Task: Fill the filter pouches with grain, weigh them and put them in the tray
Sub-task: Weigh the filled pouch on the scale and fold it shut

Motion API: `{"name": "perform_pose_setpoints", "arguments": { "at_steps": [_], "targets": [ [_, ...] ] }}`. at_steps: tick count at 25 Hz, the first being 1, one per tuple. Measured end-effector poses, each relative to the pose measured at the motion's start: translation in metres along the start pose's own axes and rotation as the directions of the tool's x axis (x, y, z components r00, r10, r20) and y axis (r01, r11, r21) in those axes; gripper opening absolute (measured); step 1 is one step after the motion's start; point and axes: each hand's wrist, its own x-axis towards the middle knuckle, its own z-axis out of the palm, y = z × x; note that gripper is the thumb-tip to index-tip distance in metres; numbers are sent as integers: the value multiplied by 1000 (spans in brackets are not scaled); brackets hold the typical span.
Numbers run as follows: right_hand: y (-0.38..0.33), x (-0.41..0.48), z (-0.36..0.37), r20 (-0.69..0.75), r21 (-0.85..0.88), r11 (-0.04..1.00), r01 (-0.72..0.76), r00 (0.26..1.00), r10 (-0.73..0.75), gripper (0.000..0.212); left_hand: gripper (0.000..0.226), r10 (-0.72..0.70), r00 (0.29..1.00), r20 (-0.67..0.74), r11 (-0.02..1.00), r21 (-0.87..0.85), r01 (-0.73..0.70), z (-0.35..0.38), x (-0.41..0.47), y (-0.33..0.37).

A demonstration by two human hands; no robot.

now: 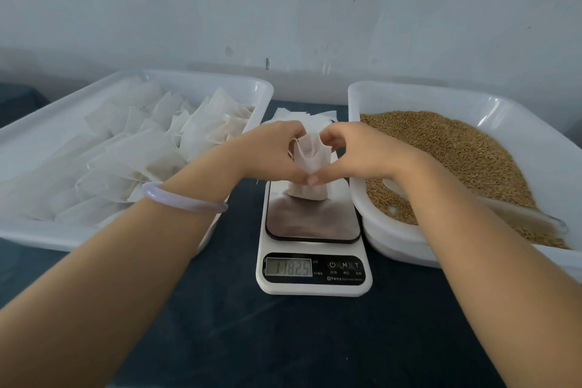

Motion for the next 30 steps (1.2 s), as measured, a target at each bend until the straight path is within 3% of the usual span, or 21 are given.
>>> {"name": "perform_pose_setpoints", "arguments": {
  "at_steps": [6, 30],
  "targets": [
    [3, -1, 1, -5, 78, 997, -11, 1000, 12, 94, 54, -51, 999, -14, 991, -128, 49, -2, -2, 0],
    [6, -1, 1, 16, 79, 997, -21, 1000, 20, 96, 41, -44, 999, -16, 991, -128, 41, -2, -5, 3]
  ]
}}
